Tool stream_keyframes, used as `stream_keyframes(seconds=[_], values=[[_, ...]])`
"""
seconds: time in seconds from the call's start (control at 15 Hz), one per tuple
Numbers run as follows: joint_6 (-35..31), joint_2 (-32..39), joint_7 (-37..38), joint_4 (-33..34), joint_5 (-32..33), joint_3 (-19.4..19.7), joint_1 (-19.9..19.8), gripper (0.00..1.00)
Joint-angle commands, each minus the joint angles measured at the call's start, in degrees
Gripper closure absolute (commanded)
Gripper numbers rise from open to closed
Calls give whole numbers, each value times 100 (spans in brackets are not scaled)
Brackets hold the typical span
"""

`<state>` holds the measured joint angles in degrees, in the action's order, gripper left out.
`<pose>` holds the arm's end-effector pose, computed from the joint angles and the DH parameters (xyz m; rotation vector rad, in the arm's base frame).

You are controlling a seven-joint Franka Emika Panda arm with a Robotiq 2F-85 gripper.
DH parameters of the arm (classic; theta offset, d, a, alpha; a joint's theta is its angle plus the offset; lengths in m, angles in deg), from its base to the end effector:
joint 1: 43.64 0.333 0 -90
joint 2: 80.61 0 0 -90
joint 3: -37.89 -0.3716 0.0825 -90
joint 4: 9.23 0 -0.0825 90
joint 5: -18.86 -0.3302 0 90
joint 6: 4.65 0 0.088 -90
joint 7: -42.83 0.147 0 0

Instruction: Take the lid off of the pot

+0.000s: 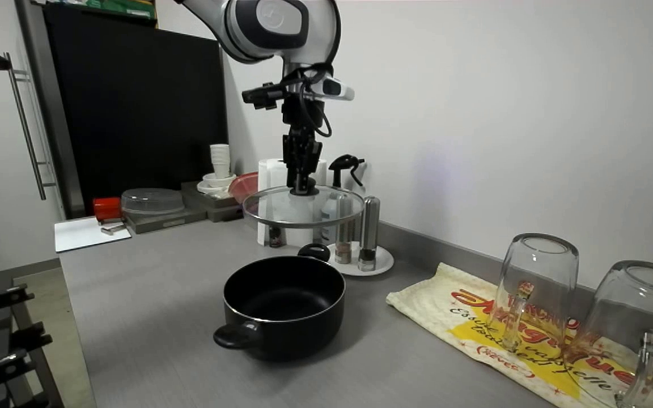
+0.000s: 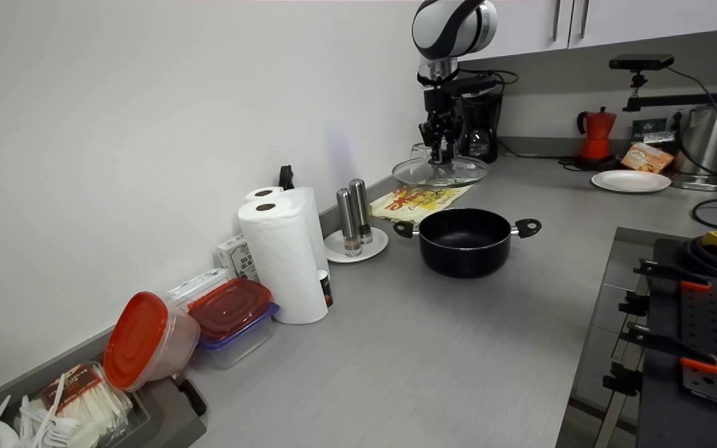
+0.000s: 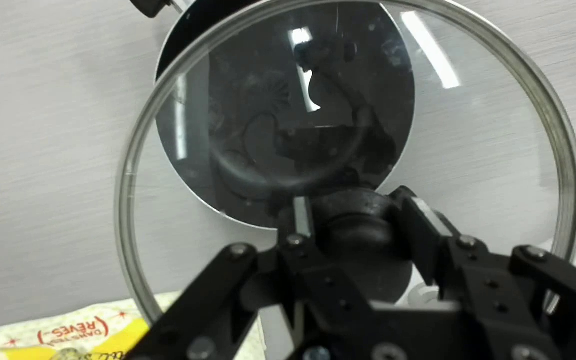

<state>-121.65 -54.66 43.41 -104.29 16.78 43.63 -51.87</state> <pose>0.6236 -0.1430 0.3800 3.1083 -0.4111 -0.1075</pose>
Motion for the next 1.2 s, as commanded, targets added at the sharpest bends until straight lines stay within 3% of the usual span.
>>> stream_keyframes(seconds=[0.0,0.47,0.67,1.13], values=[[-13,-609,-302,-407,203,-194,259,77],[-268,-1208,-481,-807,891,-815,1135,77],[-809,-1308,-340,-1123,1194,-1033,1471,77],[-1804,-1213,-350,-2292,1183,-1387,1830,77]])
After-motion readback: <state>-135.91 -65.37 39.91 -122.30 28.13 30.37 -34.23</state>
